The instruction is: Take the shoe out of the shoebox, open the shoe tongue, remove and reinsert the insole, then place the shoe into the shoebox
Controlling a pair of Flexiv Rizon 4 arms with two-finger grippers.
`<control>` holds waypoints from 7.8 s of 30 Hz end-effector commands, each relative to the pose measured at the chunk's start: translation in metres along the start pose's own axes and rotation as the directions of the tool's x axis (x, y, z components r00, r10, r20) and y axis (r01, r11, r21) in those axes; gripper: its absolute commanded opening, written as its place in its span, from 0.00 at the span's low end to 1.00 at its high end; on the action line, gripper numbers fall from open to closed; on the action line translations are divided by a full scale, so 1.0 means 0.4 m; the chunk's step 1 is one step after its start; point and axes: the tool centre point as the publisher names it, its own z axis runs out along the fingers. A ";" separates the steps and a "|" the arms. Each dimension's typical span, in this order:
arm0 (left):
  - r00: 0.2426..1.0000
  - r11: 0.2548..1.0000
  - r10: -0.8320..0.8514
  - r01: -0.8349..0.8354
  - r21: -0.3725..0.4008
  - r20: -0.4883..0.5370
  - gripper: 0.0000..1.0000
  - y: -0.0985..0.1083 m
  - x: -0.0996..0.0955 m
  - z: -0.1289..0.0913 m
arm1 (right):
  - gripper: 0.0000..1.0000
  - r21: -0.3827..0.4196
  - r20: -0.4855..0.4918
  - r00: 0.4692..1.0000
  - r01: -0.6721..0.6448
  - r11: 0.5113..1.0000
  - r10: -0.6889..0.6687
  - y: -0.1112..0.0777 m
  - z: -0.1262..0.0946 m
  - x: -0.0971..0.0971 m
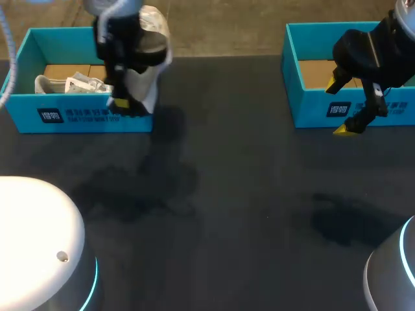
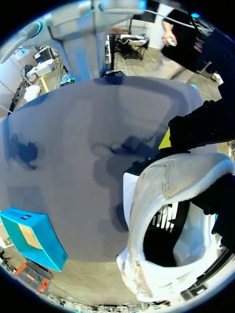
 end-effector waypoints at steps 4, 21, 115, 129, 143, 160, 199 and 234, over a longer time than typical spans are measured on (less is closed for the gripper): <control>0.998 0.996 0.066 -0.066 0.054 0.007 0.00 0.169 -0.032 -0.002 | 1.00 0.003 -0.005 1.000 -0.001 1.000 0.001 0.004 0.002 -0.006; 0.988 0.989 0.147 -0.147 -0.017 0.044 0.00 0.421 -0.125 -0.012 | 1.00 0.003 -0.005 1.000 -0.001 1.000 0.001 0.004 0.002 -0.006; 0.253 0.227 0.964 -0.940 -0.253 -0.076 0.00 0.958 -0.611 0.007 | 1.00 0.003 -0.005 1.000 -0.001 1.000 0.001 0.004 0.002 -0.006; 0.253 0.227 0.964 -0.940 -0.253 -0.076 0.00 0.958 -0.611 0.007 | 1.00 0.003 -0.005 1.000 -0.001 1.000 0.001 0.004 0.002 -0.006; 0.262 0.237 0.963 -0.937 -0.257 -0.068 0.00 0.922 -0.656 0.032 | 1.00 0.003 -0.005 1.000 -0.001 1.000 0.001 0.004 0.002 -0.006; 0.217 0.187 0.973 -0.941 -0.283 -0.080 0.00 0.908 -0.782 0.126 | 1.00 0.003 -0.005 1.000 -0.001 1.000 0.001 0.004 0.002 -0.006; 0.178 0.153 0.980 -0.960 -0.236 -0.091 0.00 0.849 -0.946 0.395 | 1.00 0.003 -0.005 1.000 -0.001 1.000 0.001 0.004 0.002 -0.006; 0.174 0.159 0.979 -0.978 -0.138 -0.106 0.00 0.837 -0.999 0.528 | 1.00 0.003 -0.005 1.000 -0.001 1.000 0.001 0.004 0.002 -0.006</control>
